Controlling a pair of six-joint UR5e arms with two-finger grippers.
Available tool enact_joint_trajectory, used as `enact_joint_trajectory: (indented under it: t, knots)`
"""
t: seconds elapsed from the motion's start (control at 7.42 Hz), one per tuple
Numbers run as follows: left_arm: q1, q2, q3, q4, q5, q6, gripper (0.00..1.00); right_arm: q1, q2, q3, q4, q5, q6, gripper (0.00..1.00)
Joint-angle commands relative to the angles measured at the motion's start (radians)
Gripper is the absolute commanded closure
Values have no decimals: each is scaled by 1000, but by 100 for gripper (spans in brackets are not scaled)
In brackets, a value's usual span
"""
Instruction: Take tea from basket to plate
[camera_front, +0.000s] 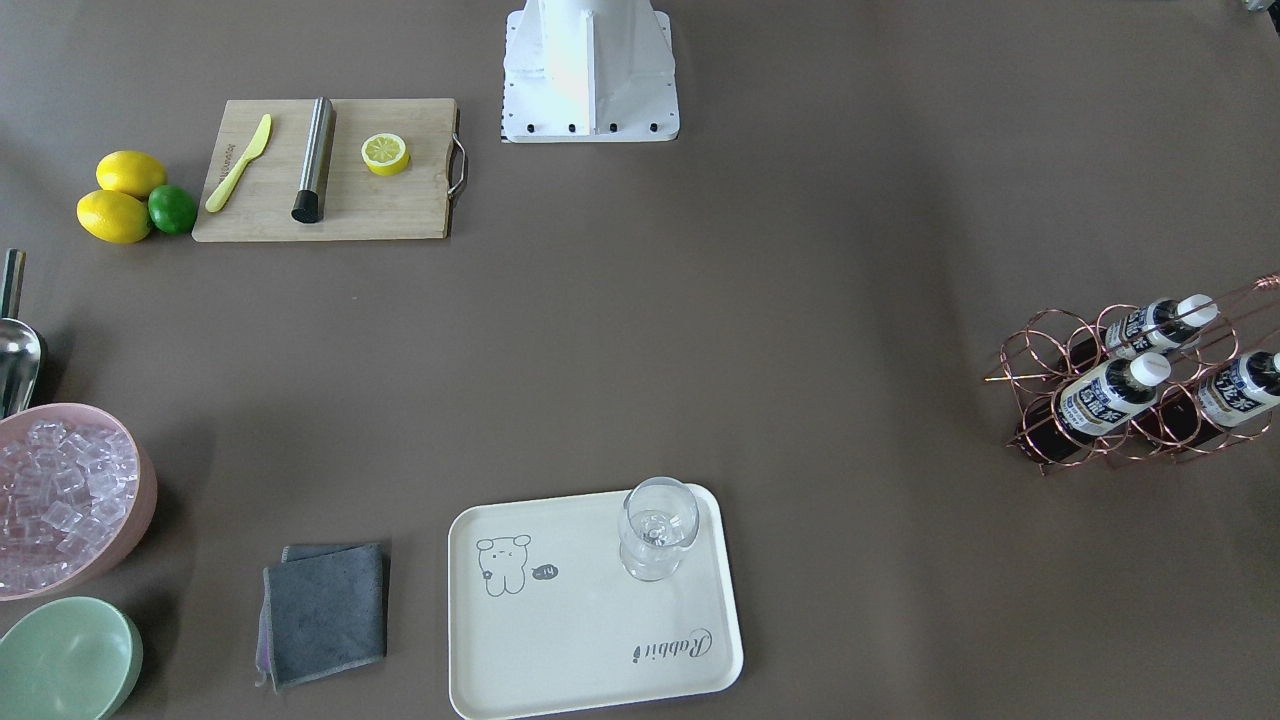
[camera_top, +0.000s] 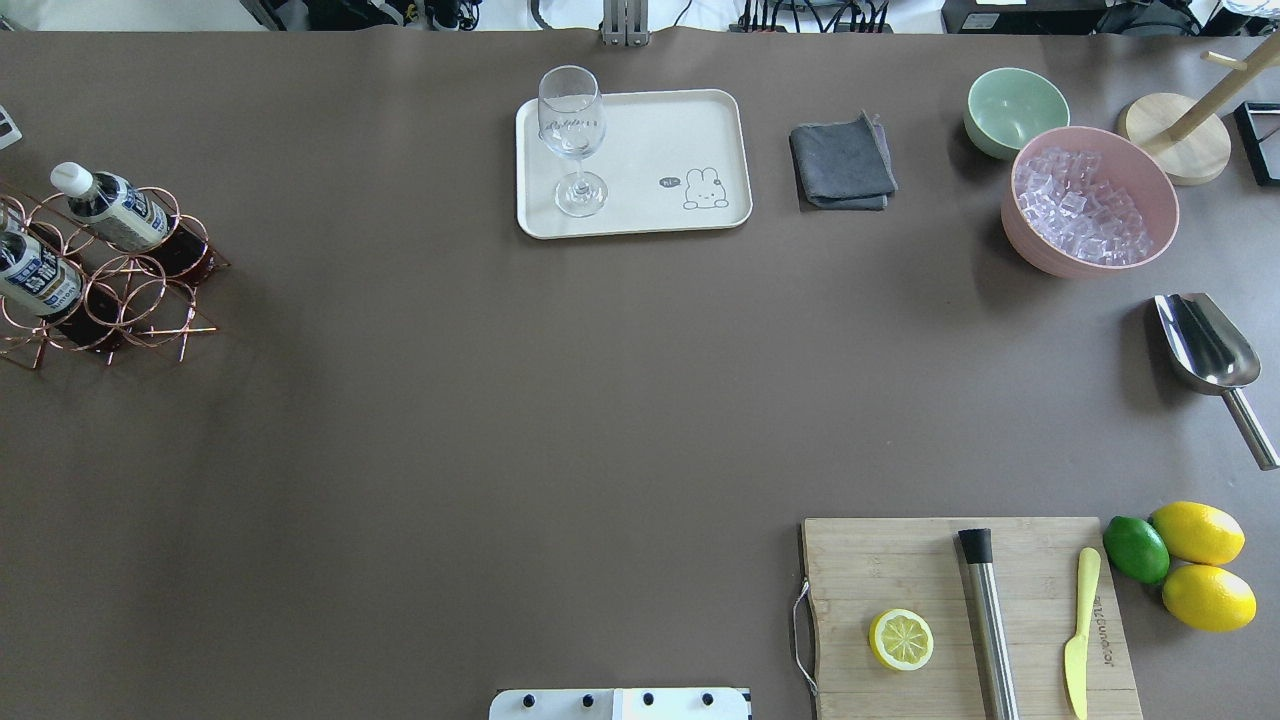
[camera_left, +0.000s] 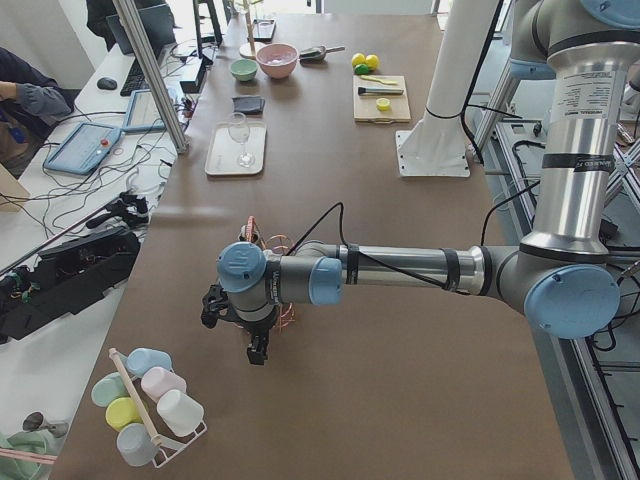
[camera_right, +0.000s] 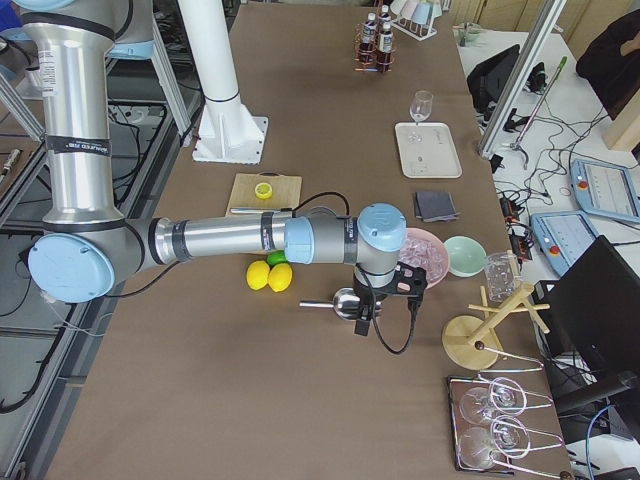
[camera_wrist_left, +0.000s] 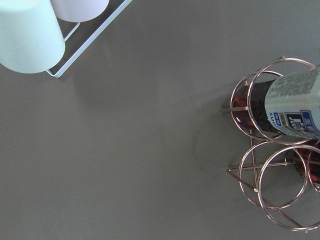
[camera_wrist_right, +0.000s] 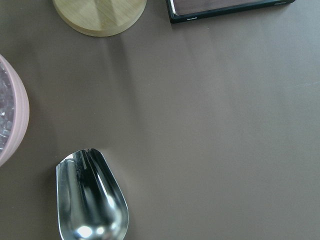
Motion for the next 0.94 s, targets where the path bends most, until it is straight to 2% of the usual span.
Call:
enact_joint_trajectory:
  t: [0.0, 0.81]
  knots:
    - [6, -6, 9, 3, 1, 1, 3, 0, 0, 0, 0, 0, 2, 0]
    - [0, 0, -3, 1, 4, 12, 3, 0, 0, 0, 0, -2, 2, 0]
